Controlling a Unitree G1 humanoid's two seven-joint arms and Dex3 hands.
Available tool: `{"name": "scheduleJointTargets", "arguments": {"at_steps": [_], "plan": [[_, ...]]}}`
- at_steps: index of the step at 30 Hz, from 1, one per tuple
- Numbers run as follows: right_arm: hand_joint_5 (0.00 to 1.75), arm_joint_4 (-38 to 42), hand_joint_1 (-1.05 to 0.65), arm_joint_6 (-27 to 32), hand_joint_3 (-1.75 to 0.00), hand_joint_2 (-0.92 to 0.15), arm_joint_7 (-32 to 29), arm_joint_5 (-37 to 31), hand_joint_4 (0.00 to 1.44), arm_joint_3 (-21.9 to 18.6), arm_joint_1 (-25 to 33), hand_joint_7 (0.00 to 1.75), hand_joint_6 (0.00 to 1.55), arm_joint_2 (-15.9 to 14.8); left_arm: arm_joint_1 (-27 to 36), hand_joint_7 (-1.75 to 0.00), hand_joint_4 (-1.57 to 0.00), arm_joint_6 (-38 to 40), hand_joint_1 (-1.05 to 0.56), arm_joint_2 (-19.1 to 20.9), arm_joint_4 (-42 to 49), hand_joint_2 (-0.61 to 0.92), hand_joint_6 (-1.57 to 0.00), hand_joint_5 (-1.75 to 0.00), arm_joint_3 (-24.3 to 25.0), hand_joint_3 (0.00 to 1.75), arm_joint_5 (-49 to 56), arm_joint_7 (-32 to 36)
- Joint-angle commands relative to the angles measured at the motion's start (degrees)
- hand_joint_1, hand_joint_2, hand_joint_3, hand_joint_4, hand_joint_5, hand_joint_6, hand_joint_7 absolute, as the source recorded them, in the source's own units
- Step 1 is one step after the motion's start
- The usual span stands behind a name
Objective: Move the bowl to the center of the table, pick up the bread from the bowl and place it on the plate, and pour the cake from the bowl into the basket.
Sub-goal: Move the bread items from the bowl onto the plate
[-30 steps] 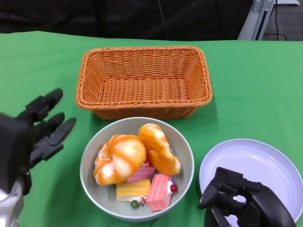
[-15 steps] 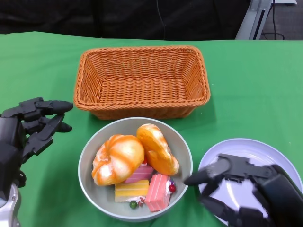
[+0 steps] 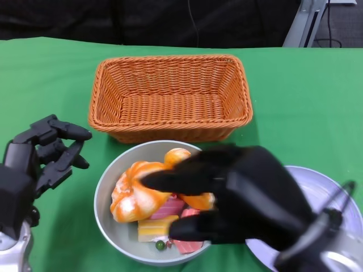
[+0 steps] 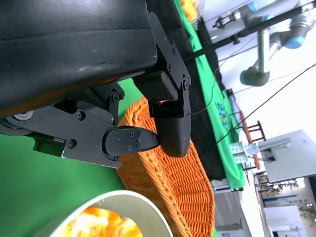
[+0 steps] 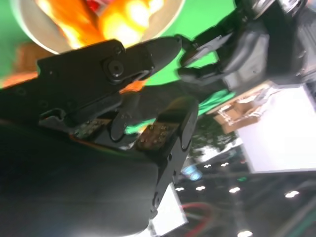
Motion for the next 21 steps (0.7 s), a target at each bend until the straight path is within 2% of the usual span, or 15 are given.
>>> {"name": "scheduleJointTargets", "arguments": {"at_steps": [1, 2, 4, 8, 11, 13, 17, 19, 21], "plan": [[0.05, 3.89, -0.73, 2.36, 0.0, -0.85, 0.18, -5.59, 0.69, 3.22, -2.56, 0.0, 0.64, 1.11, 0.88, -1.01, -0.73, 4.56, -0.2, 0.92, -3.16, 0.92, -0.81, -1.51, -0.02, 0.23, 0.14, 0.67], [0.04, 5.6, -0.76, 2.9, -0.01, -0.87, -0.41, -7.43, 0.67, 4.4, -3.25, 0.0, 0.6, 1.62, 1.09, -1.08, -0.74, 5.84, -0.23, 0.82, -4.11, 0.92, -0.79, -1.55, 0.0, 0.15, -0.27, 0.4], [0.03, 8.75, -0.78, 3.77, 0.0, -0.87, -2.05, -10.35, 0.66, 6.3, -4.33, 0.0, 0.57, 2.56, 1.52, -1.14, -0.75, 8.26, -0.25, 0.39, -6.07, 0.92, -0.77, -1.57, 0.23, 0.11, -1.5, -0.24], [0.02, 14.14, -0.81, 5.23, 0.0, -0.85, -6.93, -16.2, 0.65, 9.33, -6.34, 0.0, 0.53, 3.75, 2.12, -1.22, -0.8, 12.91, -0.3, -0.19, -9.33, 0.92, -0.75, -1.56, 0.69, 0.13, -5.42, -2.69], [0.02, 17.33, -0.83, 5.43, 0.0, -0.86, -10.56, -19.53, 0.66, 10.8, -8.0, 0.01, 0.55, 3.56, 1.95, -1.19, -0.81, 15.01, -0.33, -0.1, -9.74, 0.92, -0.72, -1.53, 0.9, 0.19, -5.89, -2.37], [0.01, 19.08, -0.83, 6.03, 0.0, -0.86, -10.78, -21.2, 0.64, 11.33, -8.88, 0.01, 0.55, 2.88, 2.08, -1.17, -0.82, 15.48, -0.3, -0.66, -10.16, 0.92, -0.75, -1.51, 1.33, 0.18, -6.89, -2.22], [0.01, 20.92, -0.84, 8.36, 0.0, -0.86, -11.51, -26.46, 0.56, 12.53, -10.07, 0.0, 0.51, 1.72, 2.21, -1.01, -0.89, 14.32, -0.22, -1.47, -9.95, 0.92, -0.81, -1.31, 1.74, 0.26, -6.43, -0.97], [0.02, 24.77, -0.7, 8.21, 0.0, -0.85, -19.9, -29.49, 0.59, 13.5, -11.28, 0.02, 0.55, 0.53, 1.91, -0.99, -0.89, 13.64, -0.24, -1.65, -9.05, 0.92, -0.81, -1.28, 2.09, 0.27, -6.66, -1.22], [0.01, 27.97, -0.48, 8.41, 0.0, -0.8, -24.24, -30.93, 0.58, 14.19, -12.09, 0.01, 0.54, -0.1, 1.76, -0.98, -0.9, 14.16, -0.26, -1.64, -8.91, 0.92, -0.81, -1.25, 2.09, 0.23, -5.84, -0.27]]}}
